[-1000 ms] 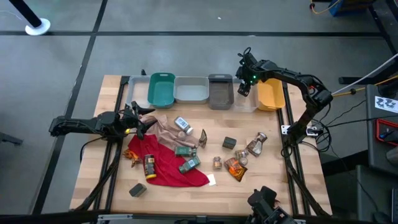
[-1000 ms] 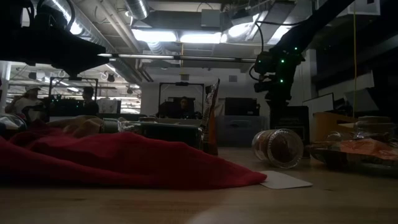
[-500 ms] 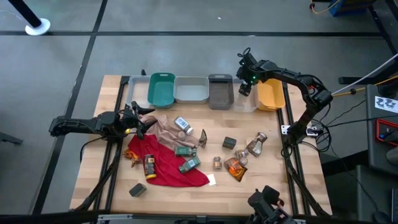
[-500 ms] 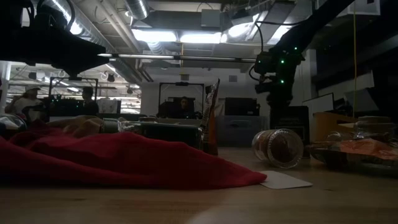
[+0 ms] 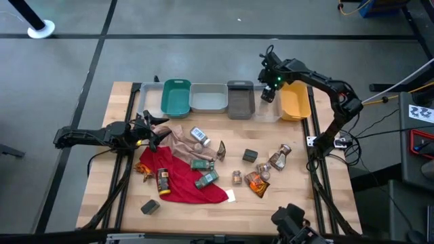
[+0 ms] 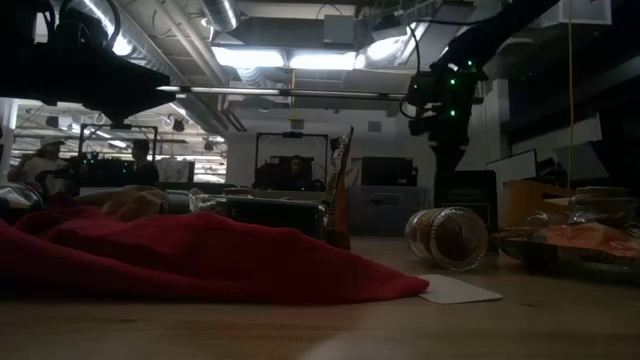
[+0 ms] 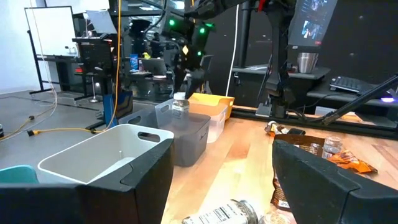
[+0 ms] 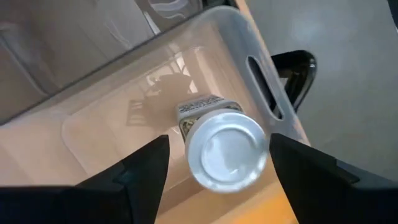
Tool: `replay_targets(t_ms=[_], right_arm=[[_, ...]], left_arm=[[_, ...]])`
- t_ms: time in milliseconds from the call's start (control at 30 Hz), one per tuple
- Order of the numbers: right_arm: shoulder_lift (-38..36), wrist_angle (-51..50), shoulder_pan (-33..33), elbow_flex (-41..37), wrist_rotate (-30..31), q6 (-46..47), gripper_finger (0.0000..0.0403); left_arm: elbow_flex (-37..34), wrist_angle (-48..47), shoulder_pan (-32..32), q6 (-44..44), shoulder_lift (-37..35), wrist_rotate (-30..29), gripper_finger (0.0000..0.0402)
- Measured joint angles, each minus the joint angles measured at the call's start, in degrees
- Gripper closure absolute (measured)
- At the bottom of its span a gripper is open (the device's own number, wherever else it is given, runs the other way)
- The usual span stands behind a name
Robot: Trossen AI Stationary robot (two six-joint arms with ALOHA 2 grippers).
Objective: Sort spices by type
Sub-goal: Put the white seasoning bottle into the transparent bin, then put the orange seasoning bag into the yellow bin
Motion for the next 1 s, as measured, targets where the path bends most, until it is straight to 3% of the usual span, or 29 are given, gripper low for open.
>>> replay_targets(t_ms=[167, 367, 500, 567, 667, 833, 1000], right_arm=[[0.0, -3.56, 0.0, 5.41, -3.63, 2.53, 0.0127], [-0.23, -6.95, 2.93, 9.91, -17.61, 9.99, 0.0127], [-0.39, -7.03, 7.95, 10.21, -27.69, 14.43, 0.0127], [-0.39, -6.96, 11.46, 10.21, -29.79, 17.04, 0.0127], [-0.39, -6.36, 17.79, 10.21, -27.89, 22.18, 0.0127], [-0.39, -3.05, 28.93, 10.19, -15.75, 33.99, 0.0127], [-0.39, 2.48, 38.07, 10.19, -10.5, 45.13, 0.0127]], left_arm=[[-0.01, 0.01, 0.0, 0.0, 0.0, -0.01, 0.0147], [-0.01, -0.01, -0.01, 0.0, 0.0, 0.01, 0.0147], [0.01, 0.01, 0.01, 0.0, 0.0, 0.01, 0.0147], [0.01, -0.01, -0.01, 0.0, 0.0, -0.01, 0.0147], [0.0, 0.0, 0.01, 0.0, 0.0, 0.01, 0.0147], [-0.01, 0.01, 0.0, 0.0, 0.0, -0.01, 0.0147], [0.01, 0.01, -0.01, 0.0, 0.0, -0.01, 0.0147]])
